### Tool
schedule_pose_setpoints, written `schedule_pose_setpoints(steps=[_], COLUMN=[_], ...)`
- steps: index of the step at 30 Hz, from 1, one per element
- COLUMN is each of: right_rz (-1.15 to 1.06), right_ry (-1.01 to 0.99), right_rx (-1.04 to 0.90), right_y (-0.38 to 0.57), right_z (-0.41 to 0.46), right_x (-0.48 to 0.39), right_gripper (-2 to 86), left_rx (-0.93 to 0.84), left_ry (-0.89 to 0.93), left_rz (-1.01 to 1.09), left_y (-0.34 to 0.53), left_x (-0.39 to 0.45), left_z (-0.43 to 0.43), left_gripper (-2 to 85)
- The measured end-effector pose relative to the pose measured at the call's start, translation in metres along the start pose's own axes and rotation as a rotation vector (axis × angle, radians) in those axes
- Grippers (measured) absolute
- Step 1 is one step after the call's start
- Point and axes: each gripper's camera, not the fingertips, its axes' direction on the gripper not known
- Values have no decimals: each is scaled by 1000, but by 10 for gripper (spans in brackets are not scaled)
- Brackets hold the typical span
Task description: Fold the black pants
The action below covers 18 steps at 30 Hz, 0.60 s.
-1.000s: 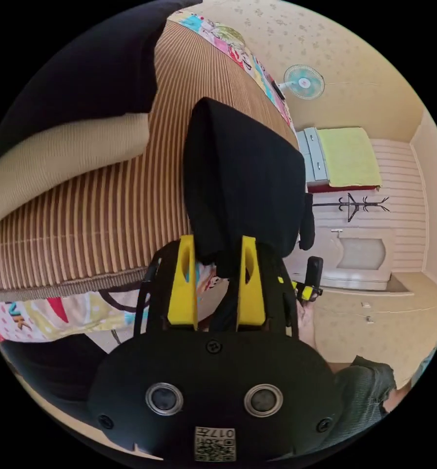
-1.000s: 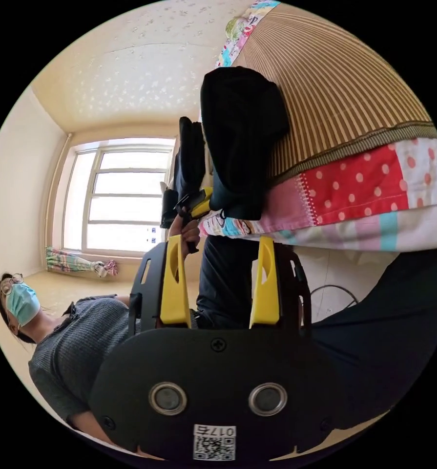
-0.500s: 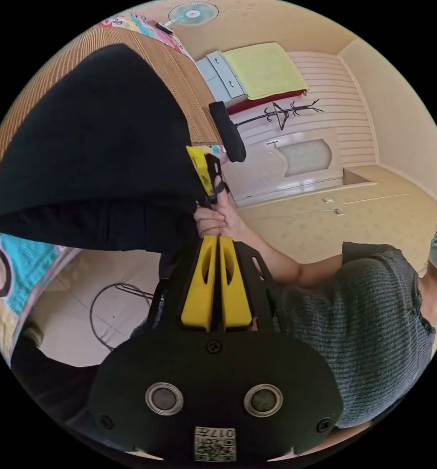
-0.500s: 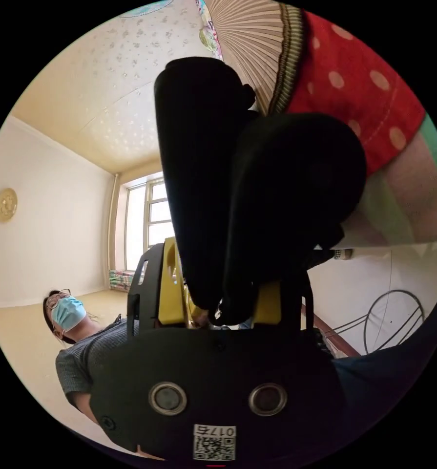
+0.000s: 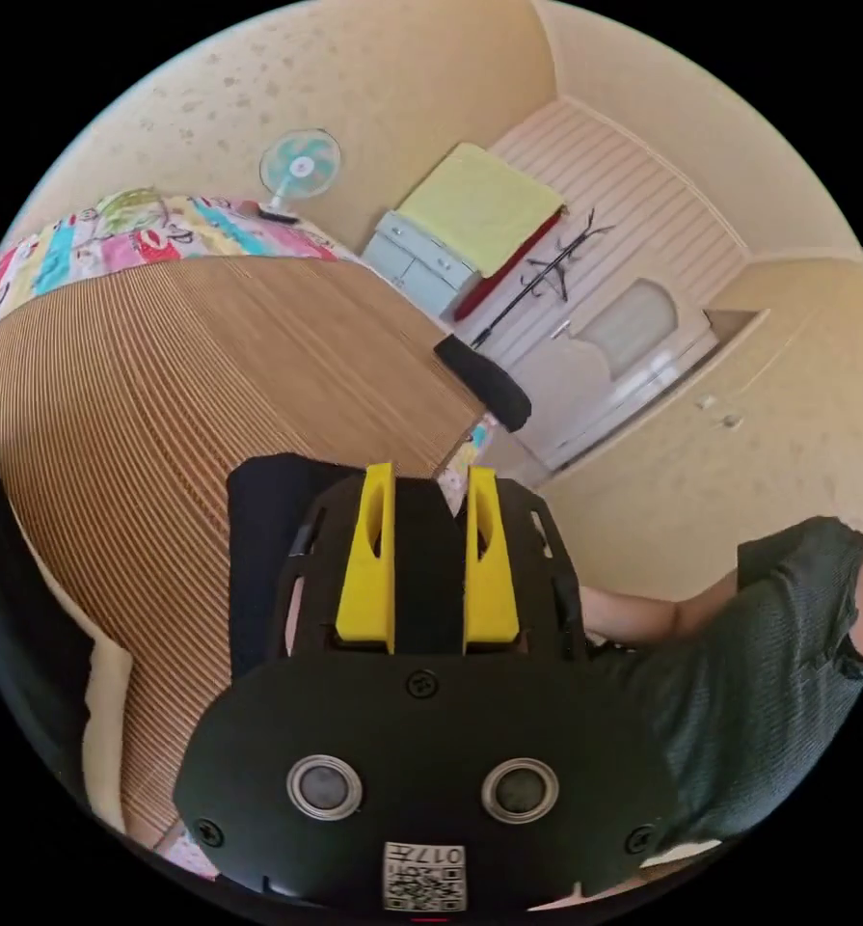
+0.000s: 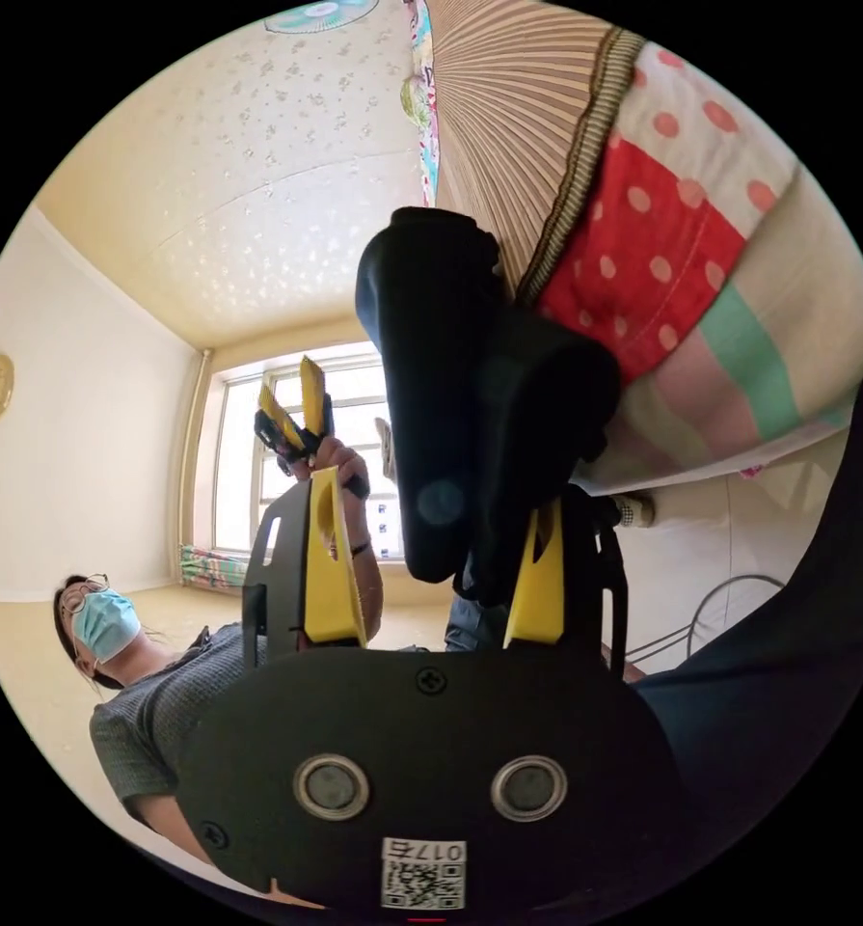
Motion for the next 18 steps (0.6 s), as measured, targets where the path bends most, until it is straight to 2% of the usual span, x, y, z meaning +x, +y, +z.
schedule_pose_setpoints(steps=[1,2,3,4,5,6,8,10,13,15,18], right_rz=[-3,-4,-4,1,8,19,9,-62,-198,-307,-486], right_ry=[10,16,33,65,82,104,139,151,57,41,47], right_rx=[-1,-2,-4,1,7,25,27,27,46,66,157], right_y=[2,3,5,6,6,8,10,18,27,25,14], right_z=[3,5,8,13,15,20,31,38,26,5,-49], right_x=[-2,-3,-3,-2,-1,0,-5,-28,-66,-98,-163], right_gripper=[235,234,225,208,196,165,115,74,58,54,51], left_rx=[-53,-134,-168,-194,-208,-139,-120,-132,-58,13,41], left_ry=[-91,-261,-266,-233,-94,33,79,37,99,155,128], left_rz=[-41,-125,-203,-283,-434,-514,-479,-387,-278,-276,-292], left_y=[-4,-3,6,12,28,44,60,82,145,202,261], left_x=[-12,-41,-76,-98,-133,-147,-134,-99,-39,-8,13], left_z=[14,39,57,67,78,69,59,52,25,-8,-47], left_gripper=[74,12,6,3,-1,-2,3,22,51,59,81])
